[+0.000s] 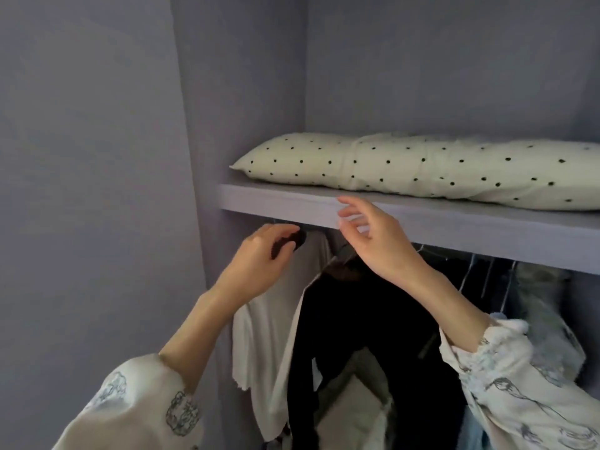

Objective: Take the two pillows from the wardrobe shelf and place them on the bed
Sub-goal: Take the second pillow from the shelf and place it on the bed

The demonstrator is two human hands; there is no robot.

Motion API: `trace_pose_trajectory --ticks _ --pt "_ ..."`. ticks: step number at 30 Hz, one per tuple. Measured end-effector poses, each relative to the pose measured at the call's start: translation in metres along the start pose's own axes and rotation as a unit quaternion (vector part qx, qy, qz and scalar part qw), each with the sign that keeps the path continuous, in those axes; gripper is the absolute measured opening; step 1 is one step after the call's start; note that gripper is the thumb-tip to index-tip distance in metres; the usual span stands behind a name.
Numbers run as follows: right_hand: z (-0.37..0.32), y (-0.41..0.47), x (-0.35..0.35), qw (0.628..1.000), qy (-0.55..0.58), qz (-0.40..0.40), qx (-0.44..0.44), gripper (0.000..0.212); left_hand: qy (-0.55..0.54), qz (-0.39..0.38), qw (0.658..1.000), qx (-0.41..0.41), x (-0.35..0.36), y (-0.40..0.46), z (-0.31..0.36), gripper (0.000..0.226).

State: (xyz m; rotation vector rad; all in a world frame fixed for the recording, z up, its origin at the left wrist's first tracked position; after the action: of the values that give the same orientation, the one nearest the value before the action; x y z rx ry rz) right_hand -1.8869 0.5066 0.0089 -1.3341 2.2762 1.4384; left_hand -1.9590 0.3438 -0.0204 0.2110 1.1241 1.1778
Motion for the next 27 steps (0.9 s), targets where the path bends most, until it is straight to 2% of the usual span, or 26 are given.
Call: trace_pose_trajectory --ticks 4,8,12,14,16,18,23,27 --pt "0.01 0.037 -0.045 0.986 -0.135 0.083 -0.041 0.039 0.058 0.009 0.993 0.102 0.008 0.073 0.009 0.033" --pt "0.027 0.069 -0.078 0.938 -0.312 0.144 -0.05 0.045 0.111 0.05 0.975 0.185 0.019 0.135 0.017 0.043" --pt "0.054 0.102 -0.081 0.915 -0.389 0.101 0.031 0.064 0.088 -0.06 0.974 0.2 0.056 0.189 0.022 0.062" --pt "0.07 0.117 -0.078 0.896 -0.436 0.056 0.066 0.075 0.147 -0.106 0.96 0.211 0.075 0.215 0.022 0.076" --pt "0.087 0.126 -0.077 0.864 -0.494 0.016 0.09 0.086 0.237 -0.117 0.937 0.228 0.088 0.234 0.017 0.09" --pt "0.1 0.132 -0.08 0.828 -0.551 0.007 0.098 0.095 0.265 -0.098 0.93 0.235 0.096 0.248 0.012 0.096" --pt "0.108 0.147 -0.082 0.809 -0.579 0.029 0.094 0.073 0.258 -0.044 0.929 0.264 0.104 0.256 0.01 0.079" --pt "0.102 0.139 -0.081 0.809 -0.58 0.04 0.084 0.065 0.241 -0.039 0.935 0.258 0.099 0.243 0.017 0.067"
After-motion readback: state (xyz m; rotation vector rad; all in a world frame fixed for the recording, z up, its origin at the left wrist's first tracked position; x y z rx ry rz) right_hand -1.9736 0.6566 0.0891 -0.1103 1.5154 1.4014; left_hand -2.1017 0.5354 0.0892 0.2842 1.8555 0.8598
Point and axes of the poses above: each hand's wrist, its own y-axis towards the middle knuckle, its own x-axis out of the palm, z = x × y, the point moved 6 cm from there along y, towards the middle knuckle, and after that the axes turned 3 degrees about z, right-handed, at the moved point
